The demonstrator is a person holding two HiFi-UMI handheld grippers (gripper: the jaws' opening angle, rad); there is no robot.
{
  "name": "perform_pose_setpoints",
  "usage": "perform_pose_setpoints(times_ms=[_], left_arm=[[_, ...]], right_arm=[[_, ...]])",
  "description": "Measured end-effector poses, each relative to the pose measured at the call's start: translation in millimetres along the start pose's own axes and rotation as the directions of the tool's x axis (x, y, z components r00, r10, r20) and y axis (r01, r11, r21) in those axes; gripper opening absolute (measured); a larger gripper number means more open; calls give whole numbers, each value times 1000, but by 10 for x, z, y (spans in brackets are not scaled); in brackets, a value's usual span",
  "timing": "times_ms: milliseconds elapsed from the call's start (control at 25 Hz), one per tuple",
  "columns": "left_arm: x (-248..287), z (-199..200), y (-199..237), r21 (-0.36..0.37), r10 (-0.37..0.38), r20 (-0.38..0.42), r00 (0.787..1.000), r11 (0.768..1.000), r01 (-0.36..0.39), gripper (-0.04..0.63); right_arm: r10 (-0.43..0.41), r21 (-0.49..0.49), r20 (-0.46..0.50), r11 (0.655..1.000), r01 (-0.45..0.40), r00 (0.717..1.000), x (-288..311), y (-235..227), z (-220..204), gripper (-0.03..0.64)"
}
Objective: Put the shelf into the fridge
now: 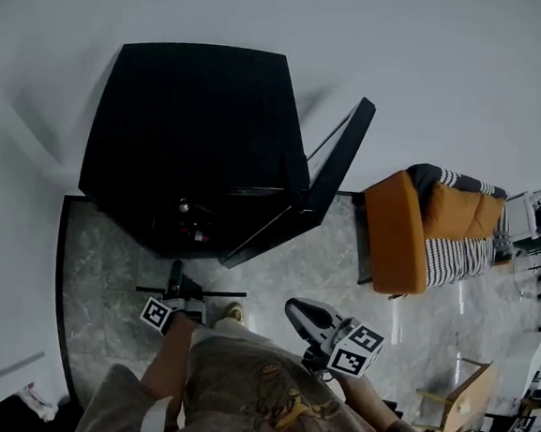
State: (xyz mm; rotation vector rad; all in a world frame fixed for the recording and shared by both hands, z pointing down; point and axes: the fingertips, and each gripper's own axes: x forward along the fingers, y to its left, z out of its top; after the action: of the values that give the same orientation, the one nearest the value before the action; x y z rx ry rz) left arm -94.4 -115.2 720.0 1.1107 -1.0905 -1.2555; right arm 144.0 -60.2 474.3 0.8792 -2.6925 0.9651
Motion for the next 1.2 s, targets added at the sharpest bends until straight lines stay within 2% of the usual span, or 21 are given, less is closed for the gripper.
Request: perform_pose_setpoints(times_ms=[520,1200], left_arm=[[129,103,228,12,31,27,999,999,-31,15],[232,149,317,8,34,36,999,999,-35,18]], right_arm=[[-14,13,-18,1000,14,1000,5,-12,-57,23],[-29,23,-27,999,30,999,60,-60,-40,23]])
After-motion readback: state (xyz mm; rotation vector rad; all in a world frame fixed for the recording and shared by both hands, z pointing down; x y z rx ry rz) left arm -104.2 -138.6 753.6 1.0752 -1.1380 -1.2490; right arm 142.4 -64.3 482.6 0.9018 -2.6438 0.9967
